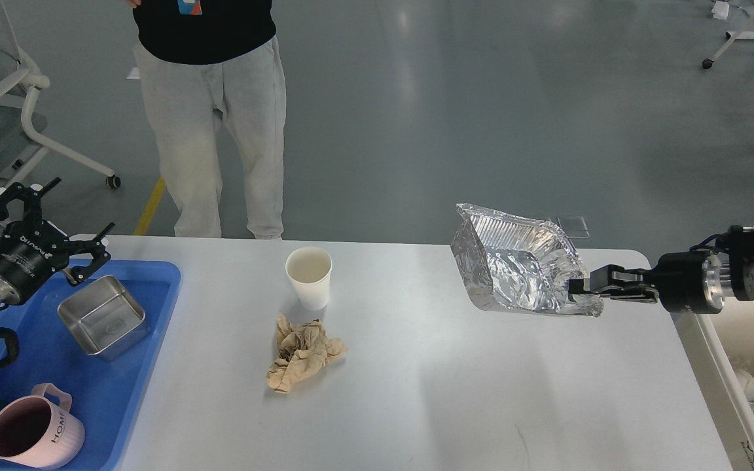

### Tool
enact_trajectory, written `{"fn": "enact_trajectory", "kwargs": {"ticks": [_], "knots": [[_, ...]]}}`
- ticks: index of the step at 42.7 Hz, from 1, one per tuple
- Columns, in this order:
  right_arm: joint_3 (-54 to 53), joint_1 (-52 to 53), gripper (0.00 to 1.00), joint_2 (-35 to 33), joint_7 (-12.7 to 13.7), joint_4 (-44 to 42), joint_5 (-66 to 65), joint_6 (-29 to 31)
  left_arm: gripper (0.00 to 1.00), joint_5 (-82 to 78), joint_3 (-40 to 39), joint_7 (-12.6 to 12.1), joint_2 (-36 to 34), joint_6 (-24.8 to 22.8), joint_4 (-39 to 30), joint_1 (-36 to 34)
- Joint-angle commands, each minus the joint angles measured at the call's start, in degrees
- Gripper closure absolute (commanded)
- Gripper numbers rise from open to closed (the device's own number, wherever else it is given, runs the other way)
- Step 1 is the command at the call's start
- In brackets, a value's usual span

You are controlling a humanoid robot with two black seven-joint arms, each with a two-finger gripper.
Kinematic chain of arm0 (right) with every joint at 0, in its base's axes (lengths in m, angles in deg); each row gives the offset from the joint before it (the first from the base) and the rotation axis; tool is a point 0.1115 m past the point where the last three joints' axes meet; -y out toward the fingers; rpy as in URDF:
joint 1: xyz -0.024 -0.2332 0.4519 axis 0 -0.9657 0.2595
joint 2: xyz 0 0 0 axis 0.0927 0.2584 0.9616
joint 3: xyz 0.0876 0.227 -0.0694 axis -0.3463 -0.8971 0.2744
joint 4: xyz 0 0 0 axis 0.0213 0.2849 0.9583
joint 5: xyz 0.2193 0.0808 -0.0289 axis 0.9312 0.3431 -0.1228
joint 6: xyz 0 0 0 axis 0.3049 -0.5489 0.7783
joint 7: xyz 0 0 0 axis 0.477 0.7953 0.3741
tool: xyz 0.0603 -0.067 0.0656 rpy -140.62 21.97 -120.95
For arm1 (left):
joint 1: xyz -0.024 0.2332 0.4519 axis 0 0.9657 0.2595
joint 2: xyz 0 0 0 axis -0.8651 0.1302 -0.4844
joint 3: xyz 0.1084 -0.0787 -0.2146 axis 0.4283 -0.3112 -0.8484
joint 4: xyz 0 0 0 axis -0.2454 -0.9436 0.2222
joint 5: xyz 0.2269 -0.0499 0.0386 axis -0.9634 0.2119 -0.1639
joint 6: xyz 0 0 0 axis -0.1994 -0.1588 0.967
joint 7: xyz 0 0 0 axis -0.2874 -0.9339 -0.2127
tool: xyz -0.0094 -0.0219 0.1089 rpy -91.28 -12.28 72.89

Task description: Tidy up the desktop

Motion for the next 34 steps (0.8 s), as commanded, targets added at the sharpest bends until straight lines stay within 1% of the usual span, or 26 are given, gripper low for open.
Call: {"fn": "enact_trajectory", "kwargs": {"ticks": [1,12,25,34], "knots": [[-0.2,1.6,1.0,-1.4,0.3,1.6,2.8,1.8,0.02,0.0,0.1,0.0,0.1,0.0,0.0,0.1],[-0.8,1.9,1.0,-1.1,0.4,1.4,3.6,2.9,0.02,0.0,0.1,0.0,0.1,0.1,0.1,0.1],[-1.3,1.9,1.0,-1.6,0.4,1.0,3.9,2.9,0.02,-0.1,0.3,0.0,0.3,0.4,0.1,0.1],[-1.8,1.1,1.0,-2.8,0.4,-0.3,9.9,3.1,0.02,-0.1,0.4,0.0,0.4,0.5,0.1,0.1]]}}
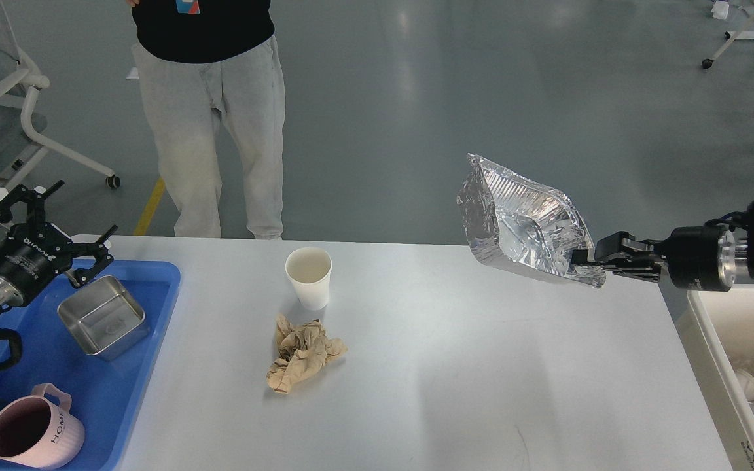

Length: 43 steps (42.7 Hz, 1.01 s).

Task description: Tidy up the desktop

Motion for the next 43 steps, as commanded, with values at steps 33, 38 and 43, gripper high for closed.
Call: {"fn": "enact_trajectory", "kwargs": {"ticks": [33,38,43], "knots": [[-3.1,-2.0,1.0,-4.0,11.7,3.2,2.9,-2.9,0.02,0.0,0.4,0.0,0.4,0.0,0.1,0.0],[-3.1,-2.0,1.0,-6.5,18.3,8.1,-2.4,-6.8,0.02,-0.1,0.5,-0.4,0.4,0.1,0.1,0.0],[-3.3,-1.2,1.0,-9.7,23.3,14.5,-9.6,-10.0,0.02,-0.2,0.5,-0.7,0.4,0.1,0.2,0.0]]}}
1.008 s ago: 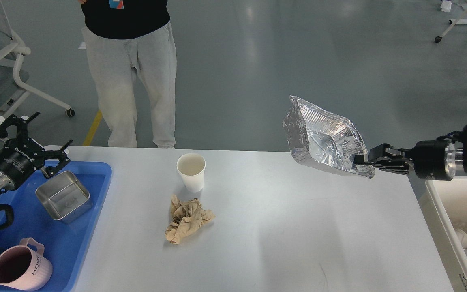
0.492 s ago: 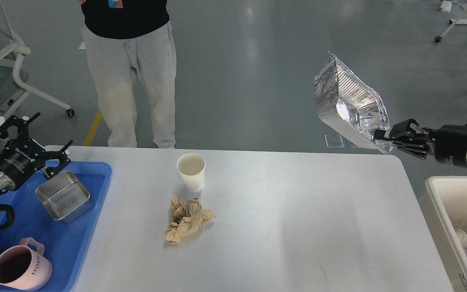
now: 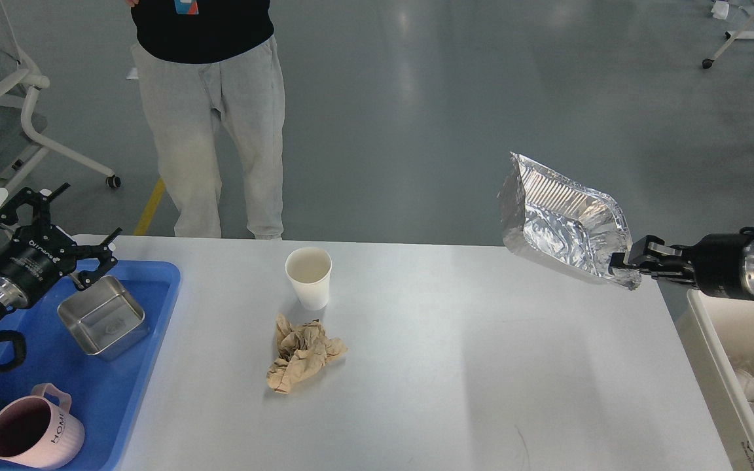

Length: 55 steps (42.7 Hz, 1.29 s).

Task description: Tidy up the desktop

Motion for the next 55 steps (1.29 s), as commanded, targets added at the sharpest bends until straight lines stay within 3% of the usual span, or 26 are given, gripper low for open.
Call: {"fn": "enact_trajectory", "kwargs": {"ticks": [1,4,5,8,14,24,40,45,52,55], "knots": [[-0.2,1.1,1.0,-3.5,6.2,7.4,-7.7,-3.5,0.02,-0.1,0.0,-0.5,0.0,0.0,0.1,0.0],[-0.2,1.7,1.0,-4.4,8.2,9.5,-9.0,-3.9,0.02,-0.2,0.0,-0.7,0.0,0.0,0.1,0.0],[-0.2,2.1,1.0,-5.6,10.3,11.9,-10.7,-4.3,0.02,-0.2,0.1,-0.8,0.0,0.1,0.1,0.0],[0.0,2.0,1.0,-6.0,10.9,13.0,-11.6,-4.5,0.02,-0.3,0.2,-0.9,0.0,0.1,0.1,0.0],[0.8,0.9,1.0,-6.6,15.1,17.4,-12.4,-6.3,0.02,-0.5,1.0,-0.9,0.0,0.1,0.0,0.6],[0.5,-1.2,1.0,-5.5,15.5,21.3,-11.8,-6.0,0.02,-0.6,3.3,-0.4,-0.1,-0.5,-0.2,0.5],[1.0,-2.2,1.0,1.9,15.1,22.0,-11.2,-5.3,0.03,-2.9,3.4,0.5,-0.9,0.7,0.0,0.6],[1.1,-2.2,1.0,3.3,15.1,21.6,-11.0,-5.3,0.03,-10.3,3.4,6.5,-1.5,1.2,0.7,0.7],[1.2,-2.3,1.0,3.9,15.1,21.1,-11.0,-5.3,0.02,-22.3,3.3,19.3,-0.8,4.6,1.1,0.5],[1.2,-2.3,1.0,3.9,15.1,21.1,-11.0,-5.3,0.02,-23.2,3.5,20.5,0.0,7.6,0.4,0.2]]}}
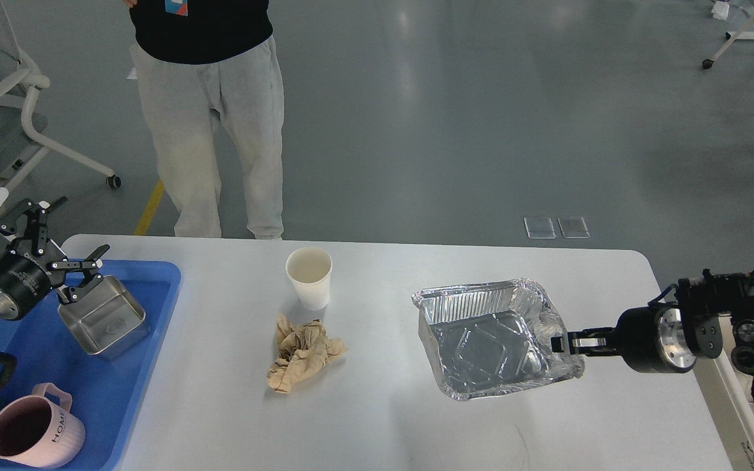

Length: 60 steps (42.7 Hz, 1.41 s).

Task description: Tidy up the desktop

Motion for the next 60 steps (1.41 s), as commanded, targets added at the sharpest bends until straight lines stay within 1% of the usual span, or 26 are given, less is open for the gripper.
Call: {"fn": "enact_trajectory", "kwargs": {"ticks": [1,2,8,11,14,15,16,17,19,20,21,23,25,28,32,34,37,41,43,45,46,47,54,55,56,60], "knots": [[0.1,-0.1,1.0,0.1,0.0,-0.1,0.0,0.0,0.02,-3.9,0.1,4.5,1.2,4.1,-0.7,-0.5],[0.1,-0.2,1.0,0.0,0.0,-0.1,0.0,0.1,0.02,-4.0,0.1,4.4,1.9,4.8,-0.8,-0.7],[0.1,-0.3,1.0,0.0,0.0,-0.1,-0.1,0.0,0.02,-4.2,1.1,4.0,1.4,3.6,-2.1,-0.3],[0.1,-0.4,1.0,0.0,0.0,-0.1,-0.1,0.0,0.03,-4.1,2.7,3.1,-0.7,1.3,-4.8,-0.3],[0.1,-0.5,1.0,0.0,0.0,-0.1,-0.2,0.0,0.03,-5.0,4.2,1.4,-3.2,1.8,-5.9,-0.4],[0.1,-0.5,1.0,0.0,0.0,-0.1,-0.2,0.0,0.03,-5.0,4.2,1.4,-3.2,1.8,-5.9,-0.4],[0.1,-0.6,1.0,0.0,0.1,-0.1,-0.2,0.0,0.03,-5.9,9.1,-2.9,-5.4,3.4,-6.6,-1.2],[0.1,-0.6,1.0,0.0,0.1,-0.1,-0.3,0.0,0.03,-6.6,11.2,-4.5,-6.0,4.1,-7.1,-1.9],[0.1,-0.7,1.0,-0.1,0.1,-0.1,-0.3,0.0,0.03,-8.2,15.2,-6.4,-7.5,5.7,-9.3,-3.9],[0.1,-0.7,1.0,-0.1,0.1,-0.1,-0.3,0.0,0.03,-8.2,15.2,-6.4,-7.5,5.7,-9.3,-3.9],[0.1,-0.9,1.0,-0.2,0.1,-0.1,-0.5,-0.1,0.14,-13.3,21.4,-6.8,-13.5,8.3,-16.7,-5.0],[0.0,-0.9,1.0,-0.2,0.1,-0.1,-0.5,-0.1,0.18,-15.3,22.4,-6.8,-16.1,9.0,-20.7,-5.1],[0.0,-0.9,1.0,-0.1,0.1,-0.1,-0.5,-0.1,0.2,-17.2,22.8,-6.9,-18.9,10.0,-24.8,-5.0],[0.0,-0.9,1.0,0.0,0.1,-0.2,-0.6,-0.2,0.2,-19.9,23.1,-7.1,-22.6,11.9,-30.1,-5.0],[0.0,-0.9,1.0,0.1,0.2,-0.2,-0.6,-0.4,0.19,-21.5,23.2,-7.9,-27.2,12.0,-35.5,-4.9],[0.0,-0.9,1.0,0.1,0.2,-0.2,-0.7,-0.4,0.16,-21.6,23.6,-8.2,-29.5,11.8,-37.7,-4.6],[0.0,-0.9,1.0,0.0,0.2,-0.2,-0.8,-0.5,0.15,-21.6,25.2,-8.3,-33.1,11.8,-41.4,-4.4],[0.0,-0.9,1.0,0.0,0.2,-0.2,-1.3,-0.5,0.11,-21.6,27.4,-8.1,-37.4,11.4,-44.5,-4.4],[0.0,-0.9,1.0,0.0,0.2,-0.2,-1.5,-0.6,0.08,-21.8,28.1,-8.1,-39.1,10.7,-45.1,-4.4],[0.0,-0.9,1.0,0.0,0.2,-0.2,-1.6,-0.6,0.08,-22.0,28.5,-8.1,-40.3,9.0,-45.2,-4.4],[0.0,-0.9,1.0,0.0,0.2,-0.2,-1.6,-0.6,0.08,-22.0,28.5,-8.1,-40.3,9.0,-45.2,-4.4],[0.0,-0.9,1.0,0.1,0.2,-0.2,-1.6,-0.6,0.08,-22.1,28.5,-8.1,-42.1,6.3,-45.8,-4.4],[0.0,-0.9,1.0,0.0,0.2,-0.2,-1.8,-0.6,0.08,-22.3,28.1,-8.0,-47.2,0.6,-47.1,-5.1],[0.0,-0.9,1.0,0.0,0.2,-0.2,-1.8,-0.6,0.08,-22.3,28.1,-8.0,-47.2,0.6,-47.1,-5.1],[0.0,-0.9,1.0,-0.1,0.2,-0.2,-2.0,-0.6,0.08,-22.3,27.6,-7.9,-49.5,-2.7,-47.8,-5.9],[-0.1,-0.9,1.0,-0.2,0.2,-0.2,-2.0,-0.6,0.08,-22.5,27.4,-7.9,-51.7,-5.5,-48.1,-7.7]]}}
